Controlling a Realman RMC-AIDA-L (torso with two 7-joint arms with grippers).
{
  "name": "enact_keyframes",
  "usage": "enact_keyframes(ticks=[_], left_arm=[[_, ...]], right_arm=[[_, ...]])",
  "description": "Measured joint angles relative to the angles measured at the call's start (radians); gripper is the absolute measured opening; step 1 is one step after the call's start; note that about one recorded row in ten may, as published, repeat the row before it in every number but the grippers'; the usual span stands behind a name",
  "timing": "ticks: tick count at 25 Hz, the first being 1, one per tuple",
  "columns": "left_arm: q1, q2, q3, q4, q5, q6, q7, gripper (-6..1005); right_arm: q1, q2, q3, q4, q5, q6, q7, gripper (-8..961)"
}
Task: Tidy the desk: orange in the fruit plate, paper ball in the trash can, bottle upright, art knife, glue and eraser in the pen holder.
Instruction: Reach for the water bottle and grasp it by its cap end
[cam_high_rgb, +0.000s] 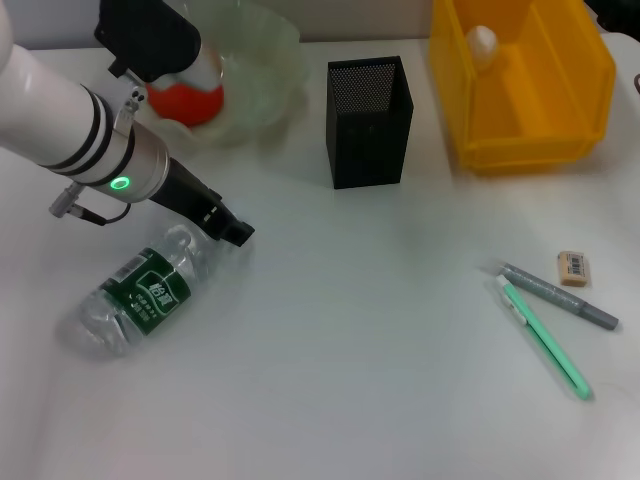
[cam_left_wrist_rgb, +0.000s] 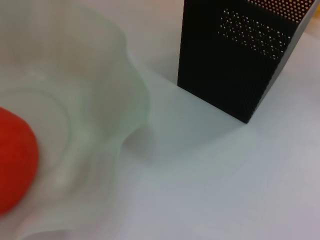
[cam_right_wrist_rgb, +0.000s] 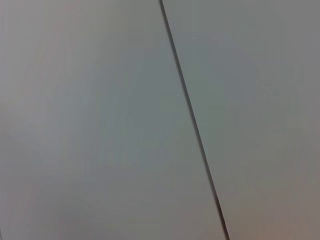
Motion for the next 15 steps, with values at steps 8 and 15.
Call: enact_keyframes(ticks=[8,15], left_arm=[[-0.005,-0.001,0.028,-0.014,0.005,-0.003,-0.001,538],[-0.004,-0.001,0.014,-0.001,-0.002,0.002,-0.001,462]], right_arm=[[-0.015,-0.001,0.015,0.017,0.029,-0.039,-0.004,620],[-0.022,-0.002,0.067,0.028,0.029,-0.087,-0.012,620]])
